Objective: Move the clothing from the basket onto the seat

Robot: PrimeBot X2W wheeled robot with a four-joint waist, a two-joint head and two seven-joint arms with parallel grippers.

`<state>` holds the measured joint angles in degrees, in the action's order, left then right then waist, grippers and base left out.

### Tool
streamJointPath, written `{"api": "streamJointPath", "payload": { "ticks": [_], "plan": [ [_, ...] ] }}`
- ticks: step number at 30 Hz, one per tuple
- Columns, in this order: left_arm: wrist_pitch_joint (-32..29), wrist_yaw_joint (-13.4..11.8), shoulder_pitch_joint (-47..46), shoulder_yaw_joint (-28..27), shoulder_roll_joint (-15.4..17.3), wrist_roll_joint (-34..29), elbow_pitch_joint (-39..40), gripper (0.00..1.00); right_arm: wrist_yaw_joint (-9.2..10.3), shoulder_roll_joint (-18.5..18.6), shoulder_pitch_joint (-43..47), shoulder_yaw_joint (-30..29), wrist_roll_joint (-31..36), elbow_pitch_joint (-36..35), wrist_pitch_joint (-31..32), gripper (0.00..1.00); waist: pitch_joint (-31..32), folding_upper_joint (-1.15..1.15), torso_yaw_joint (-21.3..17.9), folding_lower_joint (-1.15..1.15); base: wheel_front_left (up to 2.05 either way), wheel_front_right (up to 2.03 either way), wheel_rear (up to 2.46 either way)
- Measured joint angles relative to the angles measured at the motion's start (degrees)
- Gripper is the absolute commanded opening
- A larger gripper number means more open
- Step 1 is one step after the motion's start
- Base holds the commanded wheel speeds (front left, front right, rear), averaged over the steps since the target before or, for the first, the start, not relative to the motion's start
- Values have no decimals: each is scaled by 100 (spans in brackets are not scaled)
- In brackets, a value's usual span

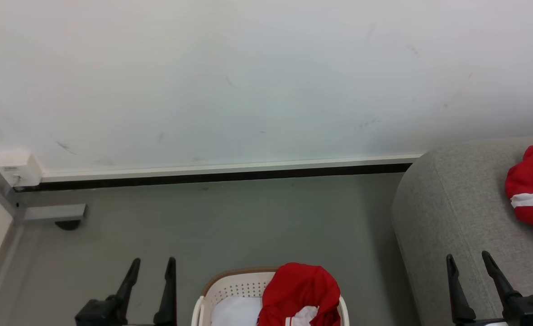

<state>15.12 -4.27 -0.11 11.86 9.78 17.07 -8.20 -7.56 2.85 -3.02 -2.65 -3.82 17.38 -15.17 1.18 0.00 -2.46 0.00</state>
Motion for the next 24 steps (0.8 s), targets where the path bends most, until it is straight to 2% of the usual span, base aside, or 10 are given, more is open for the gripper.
{"api": "streamJointPath", "payload": {
  "ticks": [11,17,24],
  "plan": [
    [-64,249,-510,204,-29,-266,-363,100,0,2,-233,-52,-4,-186,0,100,-243,0,-326,0,0,0,0],
    [-569,333,-1268,548,-64,-520,-899,100,0,1,-511,-68,-13,-407,0,100,-685,0,-504,1,0,0,0],
    [-1280,535,-1947,999,-155,-734,-1929,100,0,2,-877,-27,-129,-638,0,100,-1338,0,-776,1,0,0,0]
  ]
}}
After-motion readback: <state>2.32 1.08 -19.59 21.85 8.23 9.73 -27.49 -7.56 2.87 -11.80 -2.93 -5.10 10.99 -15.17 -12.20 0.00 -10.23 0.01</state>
